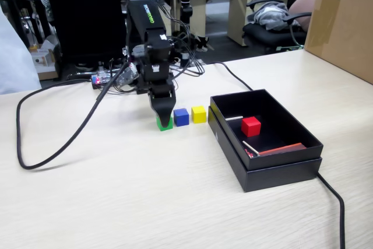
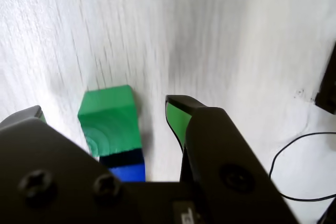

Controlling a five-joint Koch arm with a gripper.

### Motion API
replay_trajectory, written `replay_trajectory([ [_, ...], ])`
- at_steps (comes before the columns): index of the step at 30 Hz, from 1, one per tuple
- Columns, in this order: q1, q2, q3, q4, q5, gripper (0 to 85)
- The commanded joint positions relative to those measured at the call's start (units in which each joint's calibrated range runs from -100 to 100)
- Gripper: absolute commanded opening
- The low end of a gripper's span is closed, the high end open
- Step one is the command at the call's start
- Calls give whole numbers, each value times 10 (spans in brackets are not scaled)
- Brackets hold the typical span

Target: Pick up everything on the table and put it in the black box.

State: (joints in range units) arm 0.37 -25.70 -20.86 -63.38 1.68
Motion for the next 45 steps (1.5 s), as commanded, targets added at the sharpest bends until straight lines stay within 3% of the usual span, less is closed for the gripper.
replay_trajectory([
  [1, -3, 14, 15, 16, -6, 464],
  [9, -2, 60, 15, 48, -8, 392],
  [15, -3, 70, 18, 74, -7, 174],
  [17, -4, 69, 20, 77, -8, 140],
  [24, -20, 6, 47, 72, -27, 138],
  [29, -21, -67, 168, 42, -32, 138],
  [34, 20, -55, 356, 41, -30, 140],
  [39, 74, 105, 549, 20, -20, 140],
  [45, 106, 243, 577, 10, 11, 141],
])
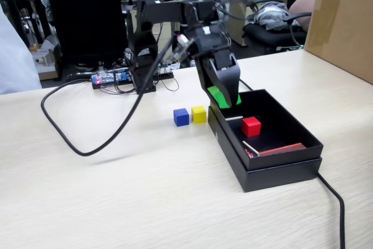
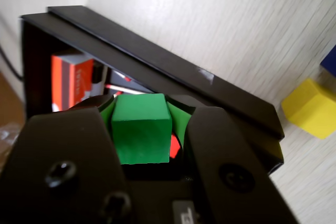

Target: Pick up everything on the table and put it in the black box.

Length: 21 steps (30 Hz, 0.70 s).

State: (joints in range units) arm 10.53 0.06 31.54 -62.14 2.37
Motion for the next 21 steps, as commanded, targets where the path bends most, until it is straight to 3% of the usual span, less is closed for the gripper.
replay_trajectory([
  [1, 11, 23, 56, -9, 12, 141],
  [11, 35, 120, 126, -59, 39, 141],
  [18, 34, 189, 84, -60, 41, 153],
  [21, 34, 188, 80, -74, 40, 339],
])
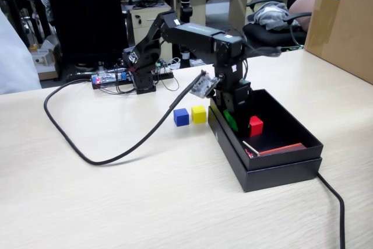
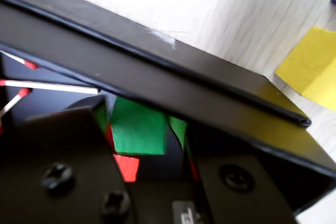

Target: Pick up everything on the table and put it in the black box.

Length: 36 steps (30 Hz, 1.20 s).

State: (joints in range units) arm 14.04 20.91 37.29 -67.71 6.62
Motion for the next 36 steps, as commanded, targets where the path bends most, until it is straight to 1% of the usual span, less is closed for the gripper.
replay_trajectory([
  [1, -1, -26, 21, -18, -3, 384],
  [2, -2, -36, 21, -18, -3, 408],
  [3, -3, -51, 19, -18, -3, 414],
  [8, -14, -214, 14, -18, -3, 416],
  [9, -21, -281, 6, -18, -3, 415],
  [12, -33, -377, -16, -18, -7, 416],
  [18, -65, -561, -128, -18, -9, 418],
  [21, -83, -622, -212, -18, -12, 440],
  [24, -93, -659, -304, -18, -13, 447],
  [25, -94, -666, -338, -18, -12, 468],
  [29, -90, -669, -441, -13, -3, 485],
  [36, -78, -591, -544, 40, 9, 484],
])
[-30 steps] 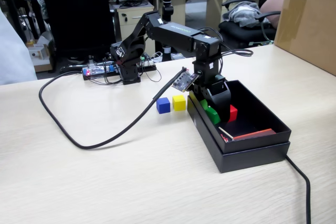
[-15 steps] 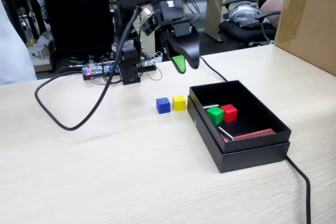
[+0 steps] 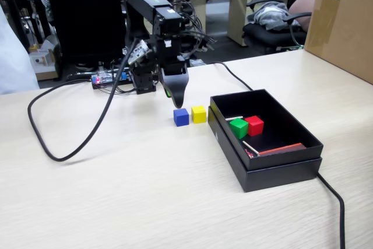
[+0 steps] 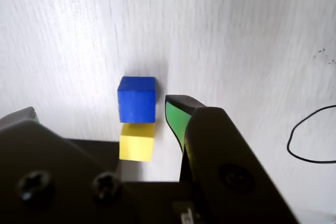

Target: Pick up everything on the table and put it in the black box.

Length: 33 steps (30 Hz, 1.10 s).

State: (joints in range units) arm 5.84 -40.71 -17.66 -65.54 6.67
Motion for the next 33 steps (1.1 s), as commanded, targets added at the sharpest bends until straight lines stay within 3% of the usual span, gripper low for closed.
replay_trajectory([
  [1, 6, 41, 3, 18, 11, 484],
  [14, 12, 162, -17, 36, 22, 471],
  [17, 12, 178, -19, 37, 25, 423],
  [23, 12, 206, -12, 37, 27, 418],
  [28, 11, 224, 4, 56, 27, 283],
  [32, 11, 246, 9, 74, 27, 282],
  [33, 10, 247, 11, 75, 28, 245],
])
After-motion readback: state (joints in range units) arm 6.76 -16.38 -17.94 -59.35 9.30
